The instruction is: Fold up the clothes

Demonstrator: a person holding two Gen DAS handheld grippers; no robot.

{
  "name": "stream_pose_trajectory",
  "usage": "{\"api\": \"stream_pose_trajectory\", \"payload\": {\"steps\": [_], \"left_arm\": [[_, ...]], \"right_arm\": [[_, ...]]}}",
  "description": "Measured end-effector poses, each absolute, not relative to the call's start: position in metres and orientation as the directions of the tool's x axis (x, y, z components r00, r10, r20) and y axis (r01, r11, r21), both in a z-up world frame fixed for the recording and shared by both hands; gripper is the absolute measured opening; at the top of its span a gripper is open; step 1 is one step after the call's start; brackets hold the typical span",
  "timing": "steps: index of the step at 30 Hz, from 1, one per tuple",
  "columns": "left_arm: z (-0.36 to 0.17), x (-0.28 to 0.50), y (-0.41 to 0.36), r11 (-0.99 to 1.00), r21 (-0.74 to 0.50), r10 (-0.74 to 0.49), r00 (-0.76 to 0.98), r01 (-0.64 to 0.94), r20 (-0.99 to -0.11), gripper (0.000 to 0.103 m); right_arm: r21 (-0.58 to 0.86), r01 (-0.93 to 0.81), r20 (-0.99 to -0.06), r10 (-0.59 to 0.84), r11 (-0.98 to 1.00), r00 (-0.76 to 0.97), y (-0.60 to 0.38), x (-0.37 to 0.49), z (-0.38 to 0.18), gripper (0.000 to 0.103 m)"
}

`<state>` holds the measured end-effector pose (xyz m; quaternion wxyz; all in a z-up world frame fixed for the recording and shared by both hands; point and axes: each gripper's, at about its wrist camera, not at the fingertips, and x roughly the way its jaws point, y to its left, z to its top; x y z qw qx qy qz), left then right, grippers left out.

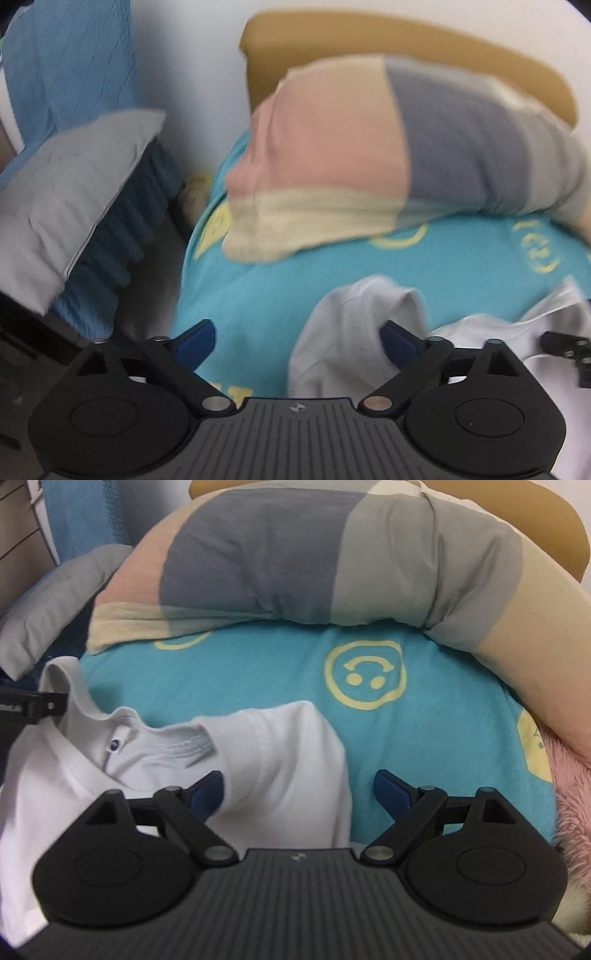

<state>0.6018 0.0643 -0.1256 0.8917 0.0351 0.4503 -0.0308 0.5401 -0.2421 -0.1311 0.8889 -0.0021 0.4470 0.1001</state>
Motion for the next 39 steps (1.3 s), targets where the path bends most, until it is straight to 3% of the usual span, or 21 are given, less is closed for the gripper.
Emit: {"api": "stream_pose_trajectory", "payload": {"steps": [8,17,28,39], "left_arm": [[-0.079,0.525,0.067,0.996,0.015,-0.056,0.758,0.086,-0.65,0.101],[-0.026,0.329,0.065,0.997,-0.065,-0.059,0.839,0.028,-0.54,0.101],[0.0,0.15,0.069,0.978,-0.208,-0.111,0.835,-0.004,-0.539,0.101],[-0.064,0.153,0.135,0.884,-0.393,-0.075,0.752,-0.254,-0.655,0.098]], "right_arm": [[0.132,-0.149,-0.634,0.2,0.98,0.747,-0.24,0.482,-0.083,0.089],[0.155,-0.134,-0.482,0.193,0.979,0.855,-0.237,0.329,-0.016,0.089],[0.129,-0.163,-0.407,0.202,0.978,0.891,-0.233,0.134,0.028,0.089],[0.321,-0.116,-0.383,0.241,0.94,0.892,-0.251,0.066,0.005,0.089]]}}
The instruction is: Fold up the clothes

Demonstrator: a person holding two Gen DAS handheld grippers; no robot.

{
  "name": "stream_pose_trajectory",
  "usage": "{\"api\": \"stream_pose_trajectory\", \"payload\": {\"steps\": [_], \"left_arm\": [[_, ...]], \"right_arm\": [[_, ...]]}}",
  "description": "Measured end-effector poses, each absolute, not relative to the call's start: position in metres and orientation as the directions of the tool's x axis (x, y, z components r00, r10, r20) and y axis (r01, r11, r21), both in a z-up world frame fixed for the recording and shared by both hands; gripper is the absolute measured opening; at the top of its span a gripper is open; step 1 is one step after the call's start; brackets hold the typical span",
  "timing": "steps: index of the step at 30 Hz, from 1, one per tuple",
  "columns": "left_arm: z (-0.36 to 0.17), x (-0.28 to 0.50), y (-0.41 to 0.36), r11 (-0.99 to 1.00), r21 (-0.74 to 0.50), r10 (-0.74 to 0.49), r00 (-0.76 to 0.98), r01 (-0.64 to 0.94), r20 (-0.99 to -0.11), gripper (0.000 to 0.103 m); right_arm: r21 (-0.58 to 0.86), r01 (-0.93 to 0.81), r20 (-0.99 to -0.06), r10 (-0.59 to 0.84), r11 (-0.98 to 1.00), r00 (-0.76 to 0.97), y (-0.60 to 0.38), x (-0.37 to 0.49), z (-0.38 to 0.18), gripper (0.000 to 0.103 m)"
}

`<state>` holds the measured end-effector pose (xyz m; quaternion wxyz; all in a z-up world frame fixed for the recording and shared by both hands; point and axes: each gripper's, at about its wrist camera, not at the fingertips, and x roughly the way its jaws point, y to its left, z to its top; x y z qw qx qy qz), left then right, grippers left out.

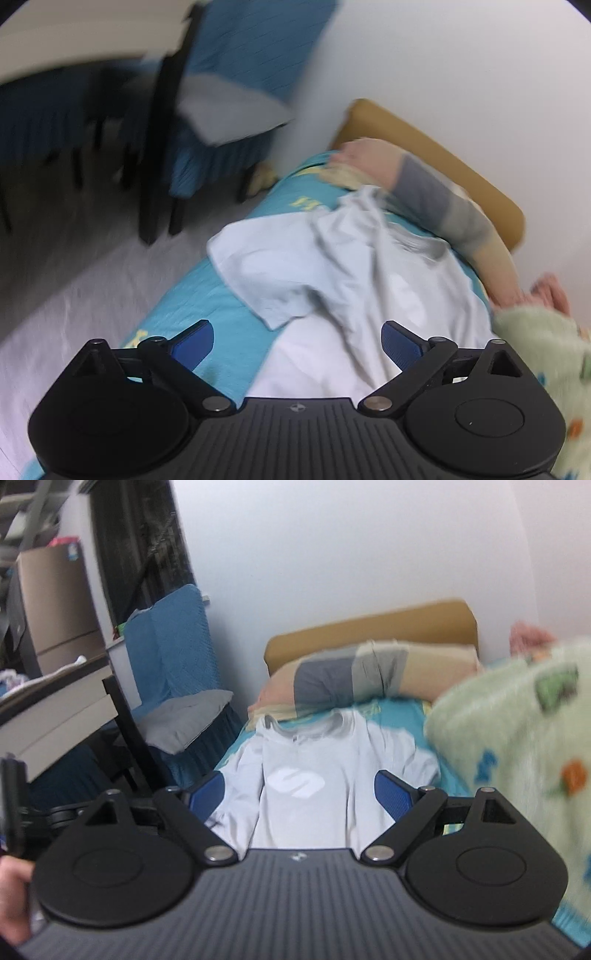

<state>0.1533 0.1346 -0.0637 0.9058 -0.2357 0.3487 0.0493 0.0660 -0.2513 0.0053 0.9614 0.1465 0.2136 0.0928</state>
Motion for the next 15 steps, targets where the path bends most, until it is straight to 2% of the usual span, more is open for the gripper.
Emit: {"api": "stream_pose_trajectory", "payload": {"steps": [2,6,8,10,15], "left_arm": [[-0.079,0.163,0.149,0.848,-0.434,-0.071,0.748,-0.303,-0.66,0.096],[-0.109,0.186,0.162,0.792,-0.489,-0.045,0.764,-0.366,-0.644,0.091],[-0.126,0.2,0.167,0.765,-0.508,-0.039,0.76,-0.395,-0.649,0.084],[-0.14,0.217,0.169,0.742,-0.521,-0.027,0.758,-0.421,-0.652,0.078],[-0.158,0.26,0.18,0.734,-0.521,0.026,0.783,-0.437,-0.621,0.075]], "right_arm": [[0.348,-0.098,-0.401,0.243,0.932,0.883,-0.253,0.067,-0.008,0.089],[0.303,-0.049,-0.418,0.178,0.952,0.891,-0.25,0.078,-0.024,0.089],[0.282,-0.011,-0.399,0.128,0.959,0.908,-0.25,0.085,-0.027,0.089],[0.291,-0.007,-0.393,0.126,0.957,0.911,-0.253,0.094,-0.032,0.089],[0.326,0.01,-0.44,0.142,0.945,0.887,-0.262,0.118,-0.062,0.089]]}}
